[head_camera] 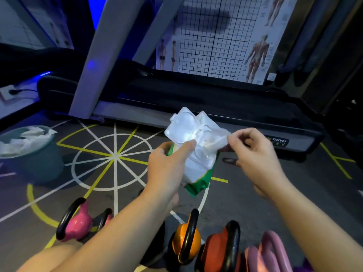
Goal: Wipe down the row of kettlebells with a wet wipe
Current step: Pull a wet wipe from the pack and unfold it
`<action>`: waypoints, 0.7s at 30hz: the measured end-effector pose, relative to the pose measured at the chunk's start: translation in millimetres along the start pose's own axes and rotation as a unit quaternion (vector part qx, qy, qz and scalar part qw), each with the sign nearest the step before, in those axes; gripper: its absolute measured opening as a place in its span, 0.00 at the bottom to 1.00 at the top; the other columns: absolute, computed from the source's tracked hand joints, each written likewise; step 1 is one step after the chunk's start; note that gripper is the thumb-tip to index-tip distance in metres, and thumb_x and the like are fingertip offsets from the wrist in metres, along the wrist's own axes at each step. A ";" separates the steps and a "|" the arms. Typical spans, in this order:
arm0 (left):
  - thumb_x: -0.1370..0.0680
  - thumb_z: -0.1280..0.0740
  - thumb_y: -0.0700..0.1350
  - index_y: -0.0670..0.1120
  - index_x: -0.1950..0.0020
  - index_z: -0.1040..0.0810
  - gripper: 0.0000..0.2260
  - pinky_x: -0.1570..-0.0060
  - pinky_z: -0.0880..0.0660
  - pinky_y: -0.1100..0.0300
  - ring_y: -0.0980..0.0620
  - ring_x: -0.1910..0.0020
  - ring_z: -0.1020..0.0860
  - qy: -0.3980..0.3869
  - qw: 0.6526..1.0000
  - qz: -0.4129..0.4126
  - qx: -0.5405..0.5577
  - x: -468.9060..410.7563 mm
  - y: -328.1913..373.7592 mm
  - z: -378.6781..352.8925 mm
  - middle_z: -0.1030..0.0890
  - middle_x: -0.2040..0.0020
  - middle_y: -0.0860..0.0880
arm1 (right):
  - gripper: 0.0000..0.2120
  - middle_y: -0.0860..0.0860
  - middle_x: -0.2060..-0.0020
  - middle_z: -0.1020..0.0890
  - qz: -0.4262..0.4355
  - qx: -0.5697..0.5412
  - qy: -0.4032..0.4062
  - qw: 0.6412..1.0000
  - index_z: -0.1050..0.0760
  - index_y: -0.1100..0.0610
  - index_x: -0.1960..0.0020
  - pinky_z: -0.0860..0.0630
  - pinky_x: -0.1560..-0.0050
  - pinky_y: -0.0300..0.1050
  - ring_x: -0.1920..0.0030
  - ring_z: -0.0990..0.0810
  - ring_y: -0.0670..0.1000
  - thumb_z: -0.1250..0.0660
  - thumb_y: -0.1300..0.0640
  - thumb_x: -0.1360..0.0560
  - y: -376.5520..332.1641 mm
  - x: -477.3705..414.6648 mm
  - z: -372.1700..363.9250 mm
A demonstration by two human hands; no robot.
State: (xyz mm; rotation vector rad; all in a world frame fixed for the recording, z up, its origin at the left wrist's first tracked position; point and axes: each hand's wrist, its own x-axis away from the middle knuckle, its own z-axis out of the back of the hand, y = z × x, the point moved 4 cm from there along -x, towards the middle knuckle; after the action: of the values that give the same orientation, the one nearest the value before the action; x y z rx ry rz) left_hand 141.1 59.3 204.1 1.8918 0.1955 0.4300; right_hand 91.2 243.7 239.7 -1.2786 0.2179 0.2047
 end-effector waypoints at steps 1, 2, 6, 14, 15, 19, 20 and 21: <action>0.28 0.22 0.49 0.64 0.58 0.17 0.09 0.51 0.17 0.47 0.47 0.55 0.14 0.002 1.000 -0.016 -0.016 0.7 1.6 0.0 0.14 0.61 0.56 | 0.08 0.44 0.50 0.18 0.015 0.045 -0.009 0.999 0.26 0.51 0.47 0.18 0.47 0.51 0.50 0.16 0.46 0.33 0.62 0.21 2.5 -1.1 -2.5; 0.28 0.22 0.48 0.66 0.63 0.18 0.12 0.49 0.17 0.44 0.47 0.54 0.14 0.012 0.999 -0.028 -0.033 2.5 3.6 1.0 0.14 0.63 0.57 | 0.15 0.42 0.46 0.20 0.055 0.094 -0.027 0.994 0.26 0.48 0.42 0.20 0.44 0.48 0.47 0.18 0.43 0.33 0.64 0.22 0.6 -0.1 -5.3; 0.28 0.21 0.49 0.56 0.61 0.25 0.12 0.48 0.18 0.43 0.49 0.57 0.15 0.059 0.998 -0.016 -0.027 0.6 3.2 8.4 0.14 0.60 0.52 | 0.22 0.40 0.40 0.24 0.216 0.205 -0.126 0.946 0.23 0.45 0.35 0.27 0.39 0.38 0.38 0.24 0.43 0.31 0.64 0.25 -11.2 8.1 -15.8; 0.30 0.21 0.50 0.55 0.63 0.22 0.10 0.60 0.21 0.51 0.50 0.58 0.16 0.077 0.992 -0.059 -0.080 -3.9 6.9 15.8 0.17 0.66 0.58 | 0.04 0.43 0.58 0.17 0.183 0.185 0.000 0.966 0.15 0.49 0.56 0.23 0.55 0.37 0.56 0.18 0.44 0.25 0.57 0.25 -5.9 -1.1 -13.8; 0.30 0.21 0.50 0.54 0.61 0.21 0.09 0.60 0.20 0.50 0.49 0.58 0.16 0.071 0.992 -0.059 -0.082 -4.2 6.3 16.2 0.16 0.64 0.57 | 0.04 0.43 0.59 0.16 0.144 0.149 0.007 0.978 0.15 0.49 0.57 0.22 0.54 0.38 0.56 0.18 0.44 0.25 0.57 0.25 -3.5 -2.2 -13.4; 0.29 0.21 0.49 0.55 0.60 0.25 0.12 0.55 0.19 0.50 0.49 0.57 0.16 0.076 0.996 -0.021 -0.042 -3.7 4.3 19.0 0.16 0.58 0.51 | 0.04 0.52 0.59 0.13 -0.040 -0.151 0.076 0.985 0.16 0.57 0.55 0.17 0.47 0.59 0.56 0.14 0.52 0.28 0.57 0.23 2.0 -9.5 -7.9; 0.28 0.22 0.49 0.54 0.58 0.25 0.12 0.55 0.19 0.51 0.48 0.55 0.16 0.073 0.997 -0.006 -0.024 -4.2 3.8 19.4 0.15 0.57 0.49 | 0.07 0.54 0.58 0.13 -0.058 -0.190 0.092 0.976 0.18 0.60 0.53 0.18 0.47 0.61 0.55 0.14 0.53 0.29 0.56 0.23 2.3 -11.6 -4.7; 0.28 0.22 0.49 0.53 0.56 0.23 0.11 0.57 0.20 0.52 0.47 0.55 0.16 0.069 0.998 0.004 -0.009 -5.2 3.2 19.4 0.15 0.56 0.48 | 0.09 0.55 0.57 0.14 -0.071 -0.221 0.096 0.968 0.19 0.62 0.52 0.18 0.47 0.60 0.53 0.14 0.54 0.30 0.56 0.22 1.6 -12.0 -3.3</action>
State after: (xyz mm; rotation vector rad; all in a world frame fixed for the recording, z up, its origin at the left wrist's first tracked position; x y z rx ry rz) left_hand 143.6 39.6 200.1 1.8459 0.2746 0.5676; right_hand 79.1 240.6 240.6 -1.7532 0.2534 0.0019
